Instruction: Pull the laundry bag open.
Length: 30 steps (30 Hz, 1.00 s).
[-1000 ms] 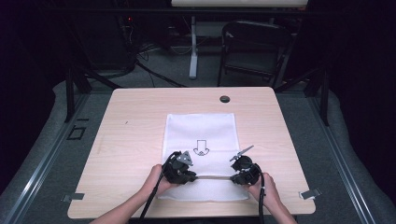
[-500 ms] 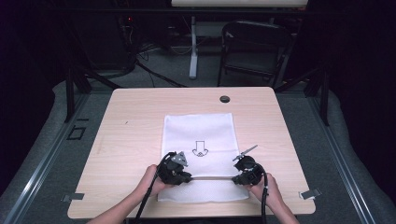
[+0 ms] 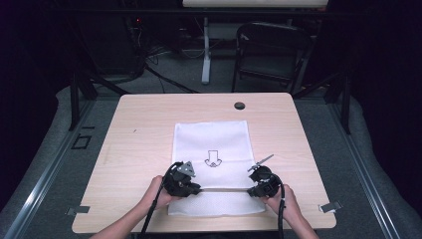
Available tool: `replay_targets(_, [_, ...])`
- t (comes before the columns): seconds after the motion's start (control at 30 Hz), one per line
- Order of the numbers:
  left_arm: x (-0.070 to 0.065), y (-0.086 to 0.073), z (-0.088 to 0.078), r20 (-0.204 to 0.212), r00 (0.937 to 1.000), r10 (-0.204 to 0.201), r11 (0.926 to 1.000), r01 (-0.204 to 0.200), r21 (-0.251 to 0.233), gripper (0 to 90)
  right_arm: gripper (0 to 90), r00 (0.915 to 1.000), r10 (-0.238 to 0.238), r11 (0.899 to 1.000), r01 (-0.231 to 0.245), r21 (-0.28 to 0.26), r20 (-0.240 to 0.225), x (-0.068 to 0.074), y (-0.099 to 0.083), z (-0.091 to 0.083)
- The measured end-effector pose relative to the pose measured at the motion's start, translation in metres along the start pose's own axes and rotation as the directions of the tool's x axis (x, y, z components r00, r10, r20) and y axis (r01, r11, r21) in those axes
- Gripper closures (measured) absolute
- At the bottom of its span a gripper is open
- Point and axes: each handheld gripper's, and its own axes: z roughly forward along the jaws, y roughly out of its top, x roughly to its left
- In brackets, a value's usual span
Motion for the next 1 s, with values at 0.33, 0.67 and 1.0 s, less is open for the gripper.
replay_targets(0.33, [0.0,-0.0001,-0.004,-0.008,1.0,0.006,1.0,-0.006,-0.006,81.7,90.0,0.9999,0.002,1.0,-0.002,0.0,0.013,0.0017,0.0012,0.0006])
replay_targets(0.67, [0.0014,0.0031,0.0012,-0.011,0.9999,-0.011,0.9998,0.011,-0.017,81.6,90.0,0.9998,-0.003,1.0,0.002,0.014,0.022,-0.0008,0.0015,-0.0007])
replay_targets(1.0, [0.0026,-0.0008,-0.0058,-0.007,1.0,-0.003,0.9998,0.003,-0.022,81.7,90.0,0.9998,0.008,1.0,-0.008,0.012,0.017,-0.0022,0.0007,-0.0011])
